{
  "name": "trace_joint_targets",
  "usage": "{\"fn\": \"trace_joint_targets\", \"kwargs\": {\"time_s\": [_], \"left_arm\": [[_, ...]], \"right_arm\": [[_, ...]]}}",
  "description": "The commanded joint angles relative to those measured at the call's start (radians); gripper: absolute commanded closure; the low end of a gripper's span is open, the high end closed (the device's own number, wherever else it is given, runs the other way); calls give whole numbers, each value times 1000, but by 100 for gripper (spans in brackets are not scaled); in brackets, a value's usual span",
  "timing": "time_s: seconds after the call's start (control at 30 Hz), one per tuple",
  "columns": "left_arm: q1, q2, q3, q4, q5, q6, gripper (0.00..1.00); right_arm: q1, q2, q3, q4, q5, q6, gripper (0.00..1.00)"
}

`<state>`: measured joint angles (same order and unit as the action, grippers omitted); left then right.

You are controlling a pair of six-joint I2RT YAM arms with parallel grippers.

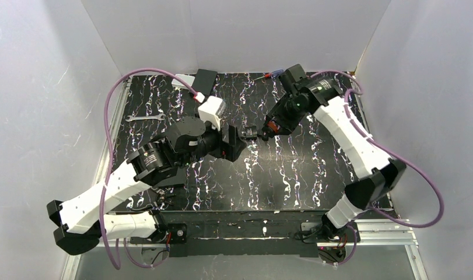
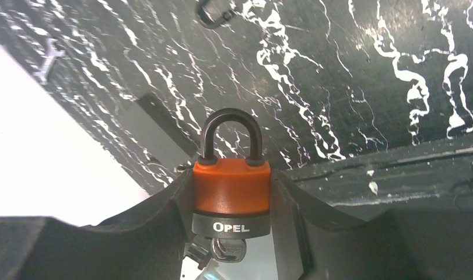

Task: Unlock with the key

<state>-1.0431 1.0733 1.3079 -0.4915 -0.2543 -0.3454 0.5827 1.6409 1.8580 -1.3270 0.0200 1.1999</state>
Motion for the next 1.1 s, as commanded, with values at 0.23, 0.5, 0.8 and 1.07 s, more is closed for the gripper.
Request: {"fn": "trace_joint_targets", "kwargs": {"time_s": [0.23, 0.5, 0.8, 1.07], "left_arm": [[155, 3, -73, 176, 201, -433, 35], [154, 54, -79, 312, 328, -427, 52], [153, 74, -101, 388, 330, -272, 62], [125, 133, -78, 380, 318, -269, 62]], "right_arm": [[-3, -213, -115, 239, 45, -41, 99], [28, -233, -109, 251, 94, -31, 99], [42, -205, -80, 235, 103, -20, 99], [45, -195, -69, 234, 96, -33, 99]]}}
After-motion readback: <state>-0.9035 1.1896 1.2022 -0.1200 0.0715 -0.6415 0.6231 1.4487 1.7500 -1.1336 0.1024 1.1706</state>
